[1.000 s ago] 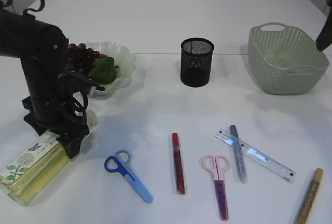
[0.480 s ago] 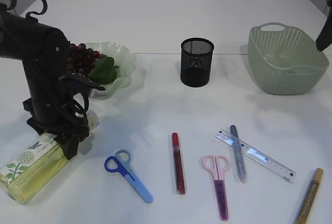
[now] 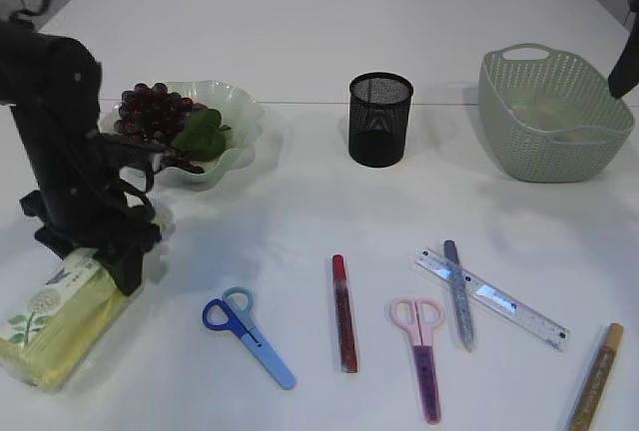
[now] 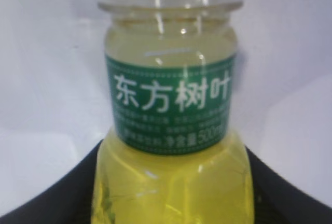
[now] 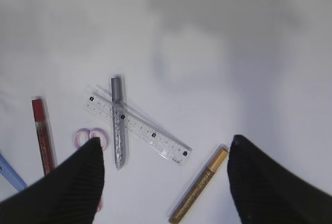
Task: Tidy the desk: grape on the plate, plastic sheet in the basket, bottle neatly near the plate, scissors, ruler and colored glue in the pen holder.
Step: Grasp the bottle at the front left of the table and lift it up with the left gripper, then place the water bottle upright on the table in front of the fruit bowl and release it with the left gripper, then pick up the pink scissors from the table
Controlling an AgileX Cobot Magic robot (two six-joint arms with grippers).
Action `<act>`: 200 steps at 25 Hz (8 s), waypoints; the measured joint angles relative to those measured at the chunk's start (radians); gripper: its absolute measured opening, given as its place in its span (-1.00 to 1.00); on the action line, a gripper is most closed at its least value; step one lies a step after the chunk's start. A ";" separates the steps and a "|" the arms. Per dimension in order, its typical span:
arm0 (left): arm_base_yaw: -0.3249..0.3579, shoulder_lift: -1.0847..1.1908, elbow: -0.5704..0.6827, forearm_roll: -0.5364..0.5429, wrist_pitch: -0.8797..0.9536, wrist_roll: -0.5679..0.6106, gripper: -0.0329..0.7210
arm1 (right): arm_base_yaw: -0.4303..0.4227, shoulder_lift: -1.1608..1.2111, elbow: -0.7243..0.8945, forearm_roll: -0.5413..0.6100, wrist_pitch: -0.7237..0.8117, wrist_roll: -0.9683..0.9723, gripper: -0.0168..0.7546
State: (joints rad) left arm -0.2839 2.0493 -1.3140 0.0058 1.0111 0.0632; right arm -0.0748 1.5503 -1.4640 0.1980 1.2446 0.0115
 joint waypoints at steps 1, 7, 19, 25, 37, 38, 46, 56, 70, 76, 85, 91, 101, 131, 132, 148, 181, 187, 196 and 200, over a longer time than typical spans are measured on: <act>0.019 -0.014 0.002 -0.017 -0.008 -0.013 0.25 | 0.000 0.000 0.000 0.000 0.000 0.000 0.54; 0.105 -0.176 0.002 -0.043 -0.024 -0.133 0.25 | 0.000 0.000 0.000 0.000 0.000 0.000 0.54; 0.111 -0.510 0.354 -0.047 -0.285 -0.229 0.25 | 0.000 0.000 0.000 0.000 0.000 0.000 0.54; 0.111 -0.676 0.558 -0.047 -0.618 -0.254 0.25 | 0.000 0.000 0.000 0.000 0.000 0.000 0.54; 0.111 -0.697 0.803 0.035 -1.272 -0.251 0.24 | 0.000 0.000 0.000 0.000 0.000 -0.002 0.54; 0.111 -0.693 0.812 0.032 -1.309 -0.241 0.24 | 0.000 0.000 0.000 0.000 0.000 -0.002 0.54; 0.111 -0.689 0.831 0.014 -1.598 -0.138 0.24 | 0.000 0.000 0.000 -0.022 0.000 -0.004 0.54; 0.104 -0.511 0.880 -0.045 -2.003 -0.108 0.24 | 0.000 0.000 0.000 -0.025 0.000 -0.036 0.54; 0.061 -0.252 0.803 -0.061 -2.073 -0.106 0.24 | 0.000 0.000 0.000 -0.025 0.000 -0.055 0.54; 0.061 -0.146 0.733 -0.057 -2.079 -0.106 0.24 | 0.000 0.000 0.000 -0.025 0.000 -0.057 0.54; 0.061 -0.111 0.730 -0.057 -2.085 -0.106 0.24 | 0.000 0.000 0.000 -0.025 0.000 -0.057 0.54; 0.061 -0.109 0.730 -0.055 -2.087 -0.106 0.24 | 0.000 0.000 0.000 -0.025 0.000 -0.057 0.54; 0.061 -0.109 0.730 -0.013 -2.102 -0.106 0.56 | 0.000 0.000 0.000 -0.025 0.000 -0.058 0.54; 0.061 -0.558 0.777 -0.075 -1.923 -0.083 0.57 | 0.000 0.000 0.000 -0.025 0.000 -0.059 0.54; 0.061 -0.597 0.777 -0.078 -1.871 -0.083 0.57 | 0.000 0.000 0.000 -0.025 0.000 -0.059 0.54; 0.061 -0.962 0.578 -0.119 -0.804 -0.056 0.57 | 0.000 0.000 0.000 0.008 0.000 -0.059 0.54; 0.061 -0.964 0.442 -0.157 0.081 -0.186 0.38 | 0.338 0.052 0.136 -0.059 -0.008 -0.121 0.54; 0.061 -0.964 0.442 -0.172 0.101 -0.186 0.38 | 0.338 0.115 0.138 0.027 -0.010 0.088 0.54; 0.061 -0.964 0.442 -0.175 0.108 -0.186 0.38 | 0.351 0.150 0.154 0.074 -0.020 0.148 0.54; 0.061 -0.964 0.442 -0.173 0.124 -0.186 0.38 | 0.351 0.152 0.157 0.017 -0.023 0.159 0.54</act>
State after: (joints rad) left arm -0.2233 1.0854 -0.8724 -0.1670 1.1347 -0.1228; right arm 0.2762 1.7022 -1.3073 0.2146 1.2213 0.1706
